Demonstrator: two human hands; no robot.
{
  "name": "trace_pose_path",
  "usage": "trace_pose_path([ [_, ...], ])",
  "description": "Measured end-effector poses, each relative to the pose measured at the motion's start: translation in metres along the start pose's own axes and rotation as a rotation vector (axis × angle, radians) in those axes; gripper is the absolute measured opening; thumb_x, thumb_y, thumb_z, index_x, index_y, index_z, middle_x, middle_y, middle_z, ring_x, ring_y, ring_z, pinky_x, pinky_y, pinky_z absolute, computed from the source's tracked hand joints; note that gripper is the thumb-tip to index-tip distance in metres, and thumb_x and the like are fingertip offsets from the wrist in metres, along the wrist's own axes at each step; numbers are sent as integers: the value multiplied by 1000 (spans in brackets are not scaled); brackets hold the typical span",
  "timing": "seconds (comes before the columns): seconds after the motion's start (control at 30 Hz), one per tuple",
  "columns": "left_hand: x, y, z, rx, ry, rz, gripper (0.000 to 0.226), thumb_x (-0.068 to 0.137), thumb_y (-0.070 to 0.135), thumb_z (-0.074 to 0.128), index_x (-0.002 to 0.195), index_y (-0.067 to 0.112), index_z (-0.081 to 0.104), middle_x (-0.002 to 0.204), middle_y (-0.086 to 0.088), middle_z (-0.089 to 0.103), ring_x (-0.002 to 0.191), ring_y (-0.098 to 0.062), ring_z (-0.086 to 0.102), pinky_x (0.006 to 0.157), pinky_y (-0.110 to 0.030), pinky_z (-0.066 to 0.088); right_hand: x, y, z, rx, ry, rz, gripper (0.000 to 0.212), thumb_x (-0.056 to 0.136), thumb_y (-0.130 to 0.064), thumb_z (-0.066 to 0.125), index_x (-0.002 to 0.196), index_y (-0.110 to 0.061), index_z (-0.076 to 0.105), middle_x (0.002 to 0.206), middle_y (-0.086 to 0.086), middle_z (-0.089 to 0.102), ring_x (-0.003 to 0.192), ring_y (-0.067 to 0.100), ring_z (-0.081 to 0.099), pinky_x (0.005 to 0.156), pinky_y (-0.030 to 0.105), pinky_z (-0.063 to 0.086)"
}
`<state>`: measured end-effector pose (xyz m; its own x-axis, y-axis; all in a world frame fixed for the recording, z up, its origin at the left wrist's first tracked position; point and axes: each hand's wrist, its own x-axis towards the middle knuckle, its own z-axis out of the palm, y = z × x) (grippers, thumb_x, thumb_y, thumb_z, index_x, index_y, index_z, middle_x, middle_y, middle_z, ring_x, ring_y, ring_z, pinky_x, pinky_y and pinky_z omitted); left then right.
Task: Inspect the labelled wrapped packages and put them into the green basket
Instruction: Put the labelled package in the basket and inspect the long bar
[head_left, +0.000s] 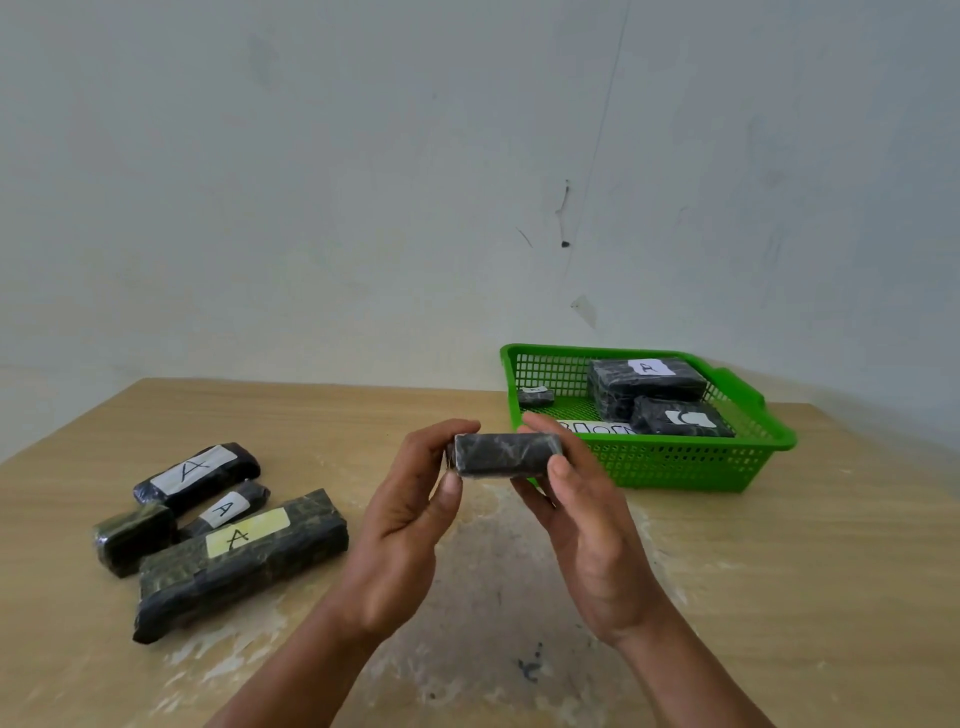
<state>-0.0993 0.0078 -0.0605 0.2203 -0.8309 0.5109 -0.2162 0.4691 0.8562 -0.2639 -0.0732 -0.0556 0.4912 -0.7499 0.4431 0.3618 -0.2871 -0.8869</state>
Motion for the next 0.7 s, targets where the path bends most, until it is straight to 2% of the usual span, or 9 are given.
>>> trace_pose_path([
  [0.1, -4, 0, 1, -11, -1, -28, 52, 97, 46, 51, 141, 19, 53, 132, -15, 61, 130, -34, 55, 113, -59, 41, -1, 3, -1, -32, 29, -2, 36, 98, -42, 58, 127, -26, 70, 124, 11, 71, 126, 25, 65, 119, 55, 42],
  [0.2, -4, -1, 7, 23, 35, -12, 45, 94, 49, 53, 131, 24, 60, 122, -1, 65, 116, -23, 62, 99, -37, 52, -3, 8, 1, -103, 26, -9, 33, 99, -38, 57, 126, -24, 70, 120, 12, 71, 122, 33, 65, 115, 58, 45],
  [0.27, -3, -2, 10, 35, 68, 6, 39, 94, 47, 52, 124, 25, 63, 118, 4, 65, 111, -21, 64, 92, -29, 53, -5, 9, 1, -135, 12, -7, 29, 101, -30, 55, 124, -25, 70, 117, 10, 71, 119, 34, 65, 113, 56, 48],
  [0.4, -2, -1, 12, 47, 78, 26, 31, 96, 41, 53, 120, 25, 64, 123, -7, 63, 114, -27, 63, 94, -32, 56, -7, 5, -1, -146, -9, -11, 28, 95, -27, 62, 121, -23, 71, 113, 5, 73, 112, 26, 69, 102, 37, 56],
  [0.47, -3, -1, 11, 26, 75, 23, 30, 96, 38, 54, 120, 24, 64, 126, -9, 62, 116, -30, 63, 94, -35, 57, -8, 5, 0, -180, 0, -21, 29, 92, -27, 68, 120, -23, 72, 112, 0, 73, 108, 21, 71, 96, 33, 58],
  [0.53, -3, -1, 9, 29, 87, 29, 29, 95, 38, 58, 120, 24, 64, 126, -8, 62, 115, -32, 63, 95, -43, 58, -7, 8, 3, -164, 4, -19, 28, 91, -29, 73, 119, -25, 73, 117, 0, 73, 114, 21, 70, 101, 38, 58],
  [0.6, -4, -2, 9, 65, 105, 38, 29, 92, 39, 64, 117, 26, 64, 125, -4, 62, 111, -31, 65, 91, -51, 60, -8, 12, 6, -157, 18, -24, 31, 89, -34, 74, 119, -26, 73, 131, 1, 70, 129, 23, 65, 109, 49, 53],
  [0.7, -4, 0, 13, 139, 120, 53, 29, 91, 39, 66, 116, 25, 64, 120, -1, 65, 105, -26, 68, 83, -46, 62, -8, 11, 4, -142, -10, -37, 30, 91, -25, 70, 121, -25, 71, 124, 2, 70, 120, 24, 68, 106, 45, 56],
])
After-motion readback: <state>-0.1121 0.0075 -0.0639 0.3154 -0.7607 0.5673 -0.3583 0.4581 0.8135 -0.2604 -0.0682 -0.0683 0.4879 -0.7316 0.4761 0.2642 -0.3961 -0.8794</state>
